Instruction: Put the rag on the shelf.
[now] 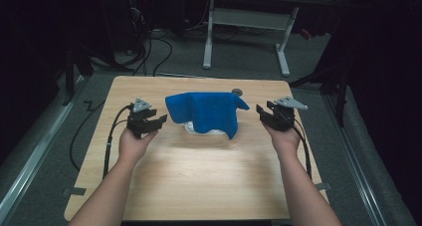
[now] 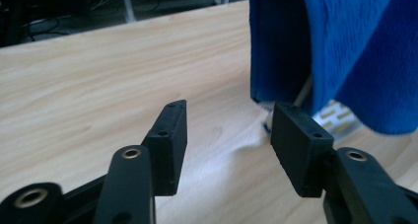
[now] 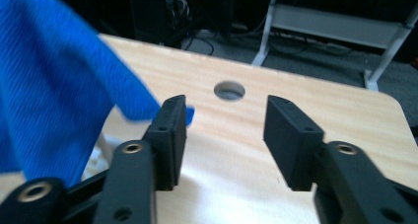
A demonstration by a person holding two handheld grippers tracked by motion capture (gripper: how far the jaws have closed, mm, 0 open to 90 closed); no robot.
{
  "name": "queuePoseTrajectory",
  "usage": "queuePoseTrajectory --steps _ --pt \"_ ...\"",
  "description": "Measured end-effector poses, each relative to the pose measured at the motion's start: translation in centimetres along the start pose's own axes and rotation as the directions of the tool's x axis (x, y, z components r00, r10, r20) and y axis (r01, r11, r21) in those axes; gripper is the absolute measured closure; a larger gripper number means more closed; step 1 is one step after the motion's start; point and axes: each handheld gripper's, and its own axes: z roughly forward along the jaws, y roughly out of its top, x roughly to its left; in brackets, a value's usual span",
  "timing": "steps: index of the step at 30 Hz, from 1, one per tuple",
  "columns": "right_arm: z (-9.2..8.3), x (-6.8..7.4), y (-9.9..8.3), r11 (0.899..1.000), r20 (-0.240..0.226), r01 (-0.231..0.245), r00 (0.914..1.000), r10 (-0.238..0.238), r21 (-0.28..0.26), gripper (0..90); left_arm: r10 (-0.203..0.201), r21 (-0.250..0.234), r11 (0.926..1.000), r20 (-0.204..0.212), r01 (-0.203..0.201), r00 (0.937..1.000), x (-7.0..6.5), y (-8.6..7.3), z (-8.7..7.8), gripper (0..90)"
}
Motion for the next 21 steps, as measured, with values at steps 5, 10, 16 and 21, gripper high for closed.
queuePoseTrajectory --steps 5,10,16,21 --pt "-1.8 0.7 -1.1 0.998 0.007 0.062 0.9980 -0.062 0.009 43.1 0.007 0.017 0.9998 0.003 -0.007 1.0000 -0.4 -1.9 -1.8 42.7" --pt "-4.1 1.9 -3.0 0.996 -0.007 0.089 0.9960 -0.089 0.005 35.0 -0.007 0.048 0.9989 0.028 0.005 0.9996 -1.2 -5.2 -4.2 37.2" --pt "-6.5 3.9 -6.5 0.996 -0.063 0.091 0.9939 -0.090 0.014 25.7 -0.050 0.076 0.9962 0.090 0.043 0.9947 -2.6 -8.7 -6.0 34.0" --pt "-7.7 6.3 -9.3 0.994 -0.094 0.076 0.9932 -0.068 0.084 19.3 -0.057 0.102 0.9939 0.147 0.043 0.9874 -5.3 -11.3 -6.6 30.3"
